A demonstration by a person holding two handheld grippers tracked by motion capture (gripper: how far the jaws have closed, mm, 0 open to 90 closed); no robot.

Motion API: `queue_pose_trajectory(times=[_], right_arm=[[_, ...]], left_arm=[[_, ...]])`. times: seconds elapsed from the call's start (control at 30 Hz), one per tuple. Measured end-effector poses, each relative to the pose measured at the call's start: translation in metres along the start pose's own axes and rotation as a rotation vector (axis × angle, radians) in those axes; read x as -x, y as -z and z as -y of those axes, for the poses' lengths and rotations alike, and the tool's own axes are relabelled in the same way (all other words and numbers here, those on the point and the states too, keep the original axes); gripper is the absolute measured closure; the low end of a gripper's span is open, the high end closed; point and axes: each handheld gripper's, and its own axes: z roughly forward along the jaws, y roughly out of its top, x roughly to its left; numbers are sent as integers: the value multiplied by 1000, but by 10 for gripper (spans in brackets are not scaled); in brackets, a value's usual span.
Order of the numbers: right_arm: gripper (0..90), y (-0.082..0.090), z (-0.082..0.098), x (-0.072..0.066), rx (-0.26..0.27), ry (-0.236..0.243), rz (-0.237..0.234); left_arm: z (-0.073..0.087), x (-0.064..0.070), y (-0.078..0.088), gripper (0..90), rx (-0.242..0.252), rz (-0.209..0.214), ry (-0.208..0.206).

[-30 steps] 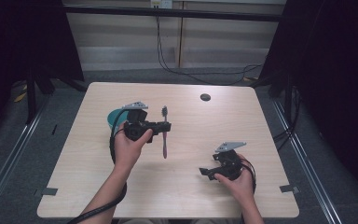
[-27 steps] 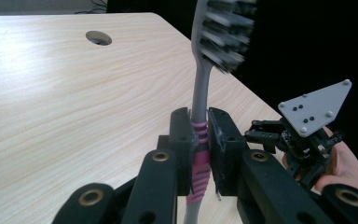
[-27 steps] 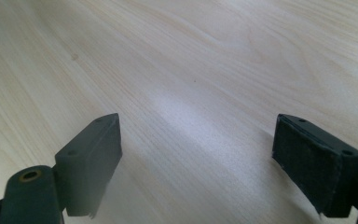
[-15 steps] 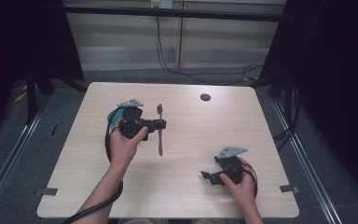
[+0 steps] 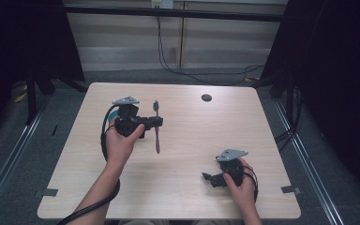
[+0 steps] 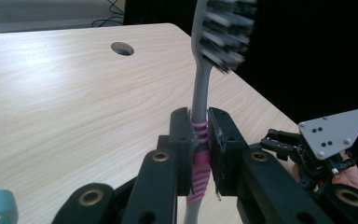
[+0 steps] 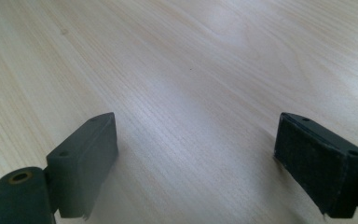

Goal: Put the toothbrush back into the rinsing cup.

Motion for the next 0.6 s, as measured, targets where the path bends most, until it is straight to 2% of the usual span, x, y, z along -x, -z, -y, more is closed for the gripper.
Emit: queue_pose_trajectory(times=[0.6], right_arm=[[128, 0, 0, 0, 3, 1, 0]], left_arm=[[-23, -2, 19, 809, 36, -20, -18]])
